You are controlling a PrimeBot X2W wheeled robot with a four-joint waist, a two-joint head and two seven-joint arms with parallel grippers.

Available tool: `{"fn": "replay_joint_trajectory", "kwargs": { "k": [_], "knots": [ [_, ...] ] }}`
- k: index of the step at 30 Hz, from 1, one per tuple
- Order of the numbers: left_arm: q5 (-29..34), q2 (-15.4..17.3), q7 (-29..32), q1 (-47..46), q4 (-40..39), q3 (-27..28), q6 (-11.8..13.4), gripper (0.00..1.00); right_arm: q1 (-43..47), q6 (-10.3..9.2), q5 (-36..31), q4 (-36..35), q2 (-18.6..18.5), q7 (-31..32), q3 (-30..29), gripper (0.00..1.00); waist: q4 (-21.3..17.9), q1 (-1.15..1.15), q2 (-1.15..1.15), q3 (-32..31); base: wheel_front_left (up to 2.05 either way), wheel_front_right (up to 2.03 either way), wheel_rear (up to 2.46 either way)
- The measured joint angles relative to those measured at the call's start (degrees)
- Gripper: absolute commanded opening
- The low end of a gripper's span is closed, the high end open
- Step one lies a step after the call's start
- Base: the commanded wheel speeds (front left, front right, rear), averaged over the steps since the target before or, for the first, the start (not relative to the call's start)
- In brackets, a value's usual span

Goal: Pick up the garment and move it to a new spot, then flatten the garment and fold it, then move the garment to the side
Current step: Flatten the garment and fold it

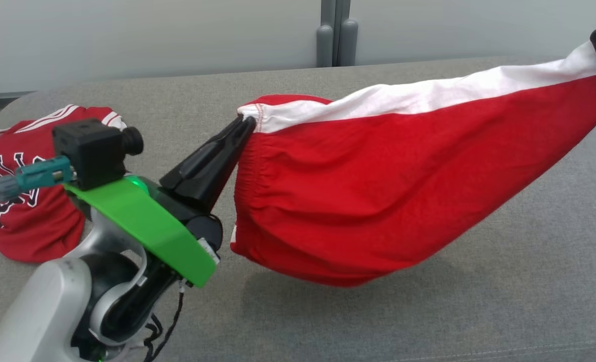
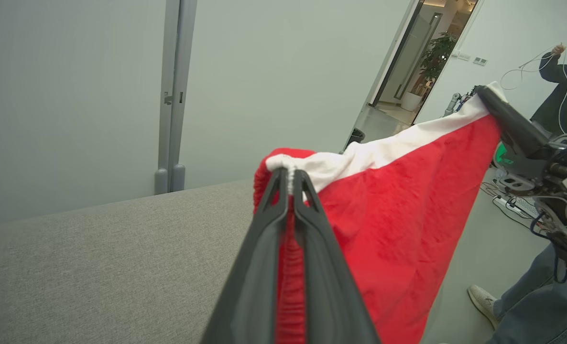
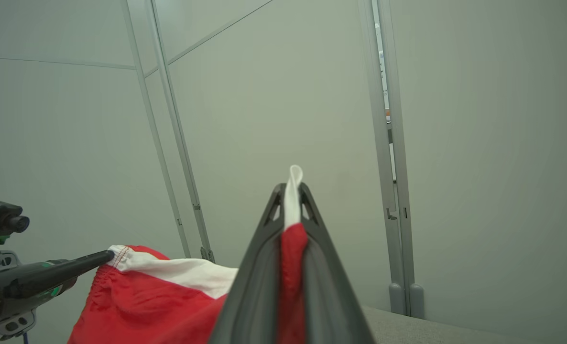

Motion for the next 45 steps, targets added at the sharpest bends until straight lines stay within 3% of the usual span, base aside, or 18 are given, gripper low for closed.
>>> {"fn": "replay_joint_trajectory", "kwargs": {
  "k": [8,9,11,15,18,21,23,27,30,34,39,45],
  "knots": [
    [-0.7,2.0,5.5,0.1,0.0,6.8,0.0,0.0,1.3,-0.8,8.4,-1.5,0.7,7.2,1.4,0.0,-0.7,0.0,0.0,3.8,0.0,0.0,0.0],
    [-1.1,2.4,7.4,-0.4,2.8,8.1,0.0,0.0,0.9,-2.0,10.4,-0.2,2.2,8.5,2.8,0.0,-0.8,0.0,0.0,5.2,0.0,0.0,0.0],
    [-1.4,2.3,8.1,-1.0,4.5,8.7,0.0,0.0,0.2,-2.49,10.5,0.9,2.7,9.4,3.7,0.0,-0.8,0.0,0.0,5.9,0.0,0.0,0.0],
    [-0.7,3.3,12.3,-6.4,10.6,7.4,0.1,0.0,-6.3,-5.76,12.3,5.3,6.1,12.0,6.5,0.0,-0.7,0.0,0.0,8.9,0.0,0.0,0.0],
    [0.8,3.1,14.1,-13.5,15.6,6.2,0.1,0.0,-15.8,-9.49,12.0,9.9,9.6,12.7,7.6,0.0,-0.5,0.0,0.0,11.2,0.0,0.0,0.0],
    [2.6,0.9,14.9,-22.4,19.8,5.1,0.1,0.0,-27.5,-14.73,8.8,15.0,12.7,12.5,6.5,0.0,-0.2,0.0,0.0,13.6,0.0,0.0,0.0],
    [4.3,-1.9,14.5,-28.2,22.0,4.5,0.1,0.0,-35.2,-16.29,5.4,18.5,13.9,10.8,4.3,0.0,0.0,0.0,0.0,15.2,0.0,0.0,0.0],
    [8.4,-6.8,11.0,-38.9,25.0,4.4,0.0,0.0,-47.3,-15.57,-0.7,22.2,13.8,8.3,1.8,0.0,0.5,0.0,0.0,18.4,0.0,0.0,0.0],
    [11.9,-7.1,7.0,-44.0,25.9,5.1,0.0,0.0,-53.2,-14.95,-2.4,23.8,14.5,7.8,3.5,0.0,0.6,0.01,0.0,20.8,0.0,0.0,0.0],
    [13.9,-7.5,0.7,-44.8,25.4,5.6,-1.6,0.0,-53.1,-14.64,-2.4,24.4,17.5,5.7,5.0,0.0,0.4,0.01,0.0,24.1,0.0,0.0,0.0],
    [15.1,-7.7,-6.5,-33.9,24.9,2.0,-5.4,0.0,-39.9,-14.45,0.4,22.3,18.7,3.4,4.9,0.0,-0.5,0.01,0.0,28.1,0.0,0.0,0.0],
    [14.3,-7.5,-17.3,-11.3,32.3,1.4,-6.8,0.0,-16.7,-10.55,1.8,26.3,21.0,-1.0,6.5,0.0,-1.7,0.01,0.0,30.6,0.0,0.0,0.0]
  ]
}}
